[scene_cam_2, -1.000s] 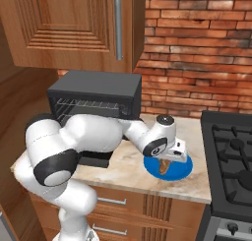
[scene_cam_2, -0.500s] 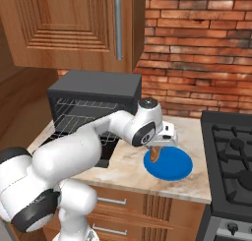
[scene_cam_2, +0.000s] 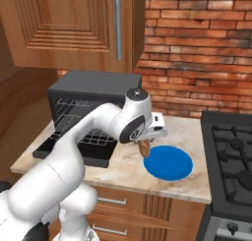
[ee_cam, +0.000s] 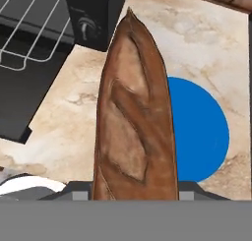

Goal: Pull the toaster oven rack outwards. Pick up the baguette from the plate and place it on the toaster oven rack. Close the toaster oven door fully and set the temperature to the lowest setting.

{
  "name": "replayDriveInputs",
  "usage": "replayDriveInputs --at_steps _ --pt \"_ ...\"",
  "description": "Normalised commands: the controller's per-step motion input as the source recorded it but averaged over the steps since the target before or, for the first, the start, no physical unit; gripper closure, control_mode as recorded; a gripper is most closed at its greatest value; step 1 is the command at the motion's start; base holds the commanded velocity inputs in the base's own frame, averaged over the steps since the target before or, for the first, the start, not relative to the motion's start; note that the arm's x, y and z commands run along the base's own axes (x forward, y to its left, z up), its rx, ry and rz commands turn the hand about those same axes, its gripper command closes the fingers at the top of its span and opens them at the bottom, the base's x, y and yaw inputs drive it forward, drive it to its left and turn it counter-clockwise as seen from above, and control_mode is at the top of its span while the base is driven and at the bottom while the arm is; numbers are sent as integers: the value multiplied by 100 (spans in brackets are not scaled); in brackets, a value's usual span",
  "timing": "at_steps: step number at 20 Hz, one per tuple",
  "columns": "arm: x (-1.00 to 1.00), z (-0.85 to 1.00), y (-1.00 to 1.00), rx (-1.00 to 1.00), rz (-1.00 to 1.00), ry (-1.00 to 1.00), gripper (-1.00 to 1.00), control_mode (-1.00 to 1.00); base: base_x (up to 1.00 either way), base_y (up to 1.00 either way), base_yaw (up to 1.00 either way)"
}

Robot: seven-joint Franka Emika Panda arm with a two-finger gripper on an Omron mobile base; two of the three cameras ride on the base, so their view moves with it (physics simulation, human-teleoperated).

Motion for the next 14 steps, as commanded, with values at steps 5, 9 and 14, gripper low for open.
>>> replayDriveInputs --at_steps 5,9,14 --pt "-50 37 59 -2 21 -4 100 -100 0 0 0" --pt "-43 24 65 -5 21 -7 100 -100 0 0 0" --pt "-13 19 72 -11 29 -7 100 -100 0 0 0"
